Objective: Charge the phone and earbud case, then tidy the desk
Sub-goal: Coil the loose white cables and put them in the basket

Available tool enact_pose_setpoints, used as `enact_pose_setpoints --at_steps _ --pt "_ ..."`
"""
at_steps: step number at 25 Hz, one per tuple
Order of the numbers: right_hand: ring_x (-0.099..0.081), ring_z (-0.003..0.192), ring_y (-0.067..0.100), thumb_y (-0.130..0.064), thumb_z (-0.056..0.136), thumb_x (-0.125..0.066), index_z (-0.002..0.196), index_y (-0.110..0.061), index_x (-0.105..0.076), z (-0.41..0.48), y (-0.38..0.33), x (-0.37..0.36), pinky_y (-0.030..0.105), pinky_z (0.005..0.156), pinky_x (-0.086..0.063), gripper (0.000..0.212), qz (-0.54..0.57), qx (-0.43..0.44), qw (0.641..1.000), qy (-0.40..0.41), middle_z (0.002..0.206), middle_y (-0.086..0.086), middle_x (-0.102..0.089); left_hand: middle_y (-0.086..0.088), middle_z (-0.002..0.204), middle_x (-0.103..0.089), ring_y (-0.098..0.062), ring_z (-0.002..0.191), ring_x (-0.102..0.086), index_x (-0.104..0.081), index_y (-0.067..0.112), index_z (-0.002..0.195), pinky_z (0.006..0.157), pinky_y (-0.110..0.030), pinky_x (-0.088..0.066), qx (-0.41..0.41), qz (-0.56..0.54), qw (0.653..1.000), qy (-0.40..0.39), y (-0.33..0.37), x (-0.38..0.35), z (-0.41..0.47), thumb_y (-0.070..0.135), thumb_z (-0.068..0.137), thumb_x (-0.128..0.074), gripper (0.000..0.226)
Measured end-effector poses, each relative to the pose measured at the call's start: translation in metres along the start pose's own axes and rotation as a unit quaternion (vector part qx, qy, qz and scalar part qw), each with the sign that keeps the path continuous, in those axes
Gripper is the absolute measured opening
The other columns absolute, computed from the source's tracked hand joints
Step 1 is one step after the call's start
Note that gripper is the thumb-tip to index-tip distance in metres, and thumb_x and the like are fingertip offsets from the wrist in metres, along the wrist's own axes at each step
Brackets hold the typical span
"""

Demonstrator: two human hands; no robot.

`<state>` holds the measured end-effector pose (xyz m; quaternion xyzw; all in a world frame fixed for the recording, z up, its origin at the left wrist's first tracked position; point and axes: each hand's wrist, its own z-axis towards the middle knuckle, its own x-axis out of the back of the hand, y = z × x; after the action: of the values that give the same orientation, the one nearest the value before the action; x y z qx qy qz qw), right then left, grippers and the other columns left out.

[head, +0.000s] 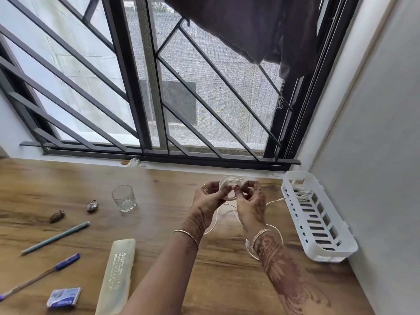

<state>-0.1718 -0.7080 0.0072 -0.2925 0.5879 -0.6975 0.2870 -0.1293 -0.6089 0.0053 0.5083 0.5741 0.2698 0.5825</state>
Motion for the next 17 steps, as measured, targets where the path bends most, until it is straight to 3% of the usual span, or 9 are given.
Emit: enact_pose_setpoints --at_steps 4,6,10,13,17 --pt "-0.063 0.070 0.014 -0.021 0.083 -0.073 0.103 -0.018 -0.054 0.003 0.001 0.004 0.021 0.065 -0.050 0.027 0.045 -0.059 0.994 -0.079 0.087 0.007 -0.070 -0.007 0.070 -0.067 -0.012 0.056 -0.063 -0.065 0.003 0.087 0.058 -0.022 -0.056 -0.006 0.002 1.000 0.022 -0.001 0.005 0.001 -0.001 0.073 -0.076 0.018" --pt "-0.064 0.077 0.016 -0.027 0.086 -0.068 0.094 -0.017 -0.065 0.005 0.004 0.006 0.028 0.073 -0.052 0.013 -0.005 -0.045 0.993 -0.111 0.087 0.006 -0.072 -0.008 0.070 -0.067 -0.012 0.055 -0.063 -0.065 0.003 0.086 0.059 -0.022 -0.056 -0.004 0.002 1.000 0.027 -0.003 0.007 0.001 0.001 0.072 -0.077 0.018" --pt "-0.062 0.082 0.017 -0.038 0.091 -0.059 0.093 -0.015 -0.066 0.005 0.005 0.003 0.030 0.078 -0.048 0.025 -0.135 -0.030 0.989 -0.048 0.087 0.000 -0.068 -0.007 0.071 -0.068 -0.012 0.060 -0.063 -0.068 0.006 0.083 0.064 -0.023 -0.057 -0.009 0.037 0.999 0.027 -0.005 0.002 0.000 0.008 0.076 -0.076 0.011" --pt "-0.061 0.095 0.023 -0.037 0.093 -0.053 0.099 -0.013 -0.063 0.006 0.007 -0.001 0.037 0.086 -0.048 0.026 -0.150 -0.055 0.987 -0.029 0.097 0.005 -0.068 -0.005 0.072 -0.069 -0.015 0.067 -0.063 -0.066 0.012 0.079 0.070 -0.027 -0.056 -0.026 0.076 0.996 0.029 -0.007 -0.001 0.002 0.008 0.080 -0.073 0.008" --pt "-0.058 0.105 0.029 -0.035 0.094 -0.050 0.104 -0.015 -0.061 0.007 0.010 -0.005 0.045 0.093 -0.044 0.025 -0.196 -0.070 0.978 -0.022 0.106 0.009 -0.067 -0.009 0.082 -0.070 -0.018 0.073 -0.064 -0.062 0.013 0.090 0.081 -0.039 -0.055 -0.049 0.166 0.985 0.028 -0.010 0.000 0.008 0.014 0.083 -0.071 0.011"
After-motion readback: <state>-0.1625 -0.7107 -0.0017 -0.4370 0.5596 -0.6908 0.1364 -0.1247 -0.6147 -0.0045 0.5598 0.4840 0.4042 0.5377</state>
